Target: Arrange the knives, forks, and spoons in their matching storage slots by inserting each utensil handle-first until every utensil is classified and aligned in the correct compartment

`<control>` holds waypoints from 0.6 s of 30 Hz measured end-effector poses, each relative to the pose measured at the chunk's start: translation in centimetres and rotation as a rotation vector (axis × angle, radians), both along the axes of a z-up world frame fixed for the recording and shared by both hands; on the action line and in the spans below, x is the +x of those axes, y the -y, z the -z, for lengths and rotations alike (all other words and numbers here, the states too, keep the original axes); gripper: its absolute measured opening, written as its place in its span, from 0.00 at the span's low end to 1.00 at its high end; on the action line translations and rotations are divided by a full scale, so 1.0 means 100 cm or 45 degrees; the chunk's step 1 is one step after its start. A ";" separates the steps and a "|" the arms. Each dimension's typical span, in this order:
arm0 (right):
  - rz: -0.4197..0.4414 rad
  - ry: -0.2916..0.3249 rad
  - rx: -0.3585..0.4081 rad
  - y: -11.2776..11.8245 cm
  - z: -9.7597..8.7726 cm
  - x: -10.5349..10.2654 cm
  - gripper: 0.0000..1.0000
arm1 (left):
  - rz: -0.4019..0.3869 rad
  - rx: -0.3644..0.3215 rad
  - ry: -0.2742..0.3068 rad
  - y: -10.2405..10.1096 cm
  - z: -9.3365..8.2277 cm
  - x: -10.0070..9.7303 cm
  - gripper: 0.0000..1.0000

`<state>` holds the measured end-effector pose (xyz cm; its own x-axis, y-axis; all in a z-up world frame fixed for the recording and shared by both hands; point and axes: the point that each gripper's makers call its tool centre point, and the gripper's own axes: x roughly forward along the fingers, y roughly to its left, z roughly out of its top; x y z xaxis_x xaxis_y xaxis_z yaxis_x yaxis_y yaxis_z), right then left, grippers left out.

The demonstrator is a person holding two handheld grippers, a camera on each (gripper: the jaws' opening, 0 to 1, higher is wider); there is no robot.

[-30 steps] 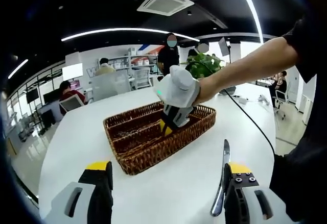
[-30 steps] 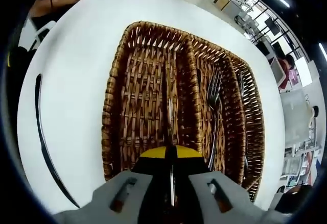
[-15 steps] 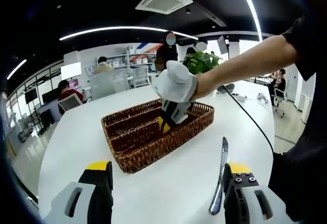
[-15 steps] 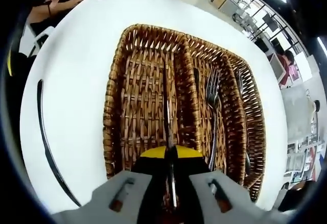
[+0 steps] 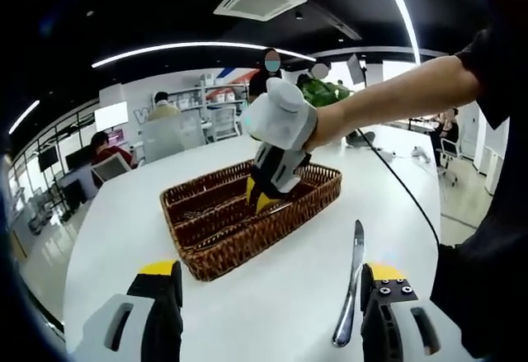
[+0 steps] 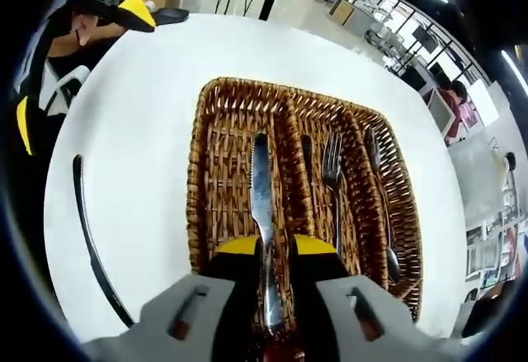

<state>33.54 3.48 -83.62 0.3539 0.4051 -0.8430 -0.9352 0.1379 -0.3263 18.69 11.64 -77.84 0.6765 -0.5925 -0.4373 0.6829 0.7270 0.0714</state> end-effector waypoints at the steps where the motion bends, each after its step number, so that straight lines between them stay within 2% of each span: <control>1: 0.013 0.000 0.017 0.000 -0.002 0.000 0.14 | 0.003 0.003 -0.001 0.001 0.000 0.000 0.93; 11: 0.155 0.010 0.219 0.003 -0.031 0.003 0.24 | 0.028 0.014 -0.005 0.008 -0.002 -0.002 0.93; 18: 0.247 -0.009 0.348 0.013 -0.041 0.001 0.29 | 0.038 0.018 -0.009 0.014 -0.004 0.001 0.94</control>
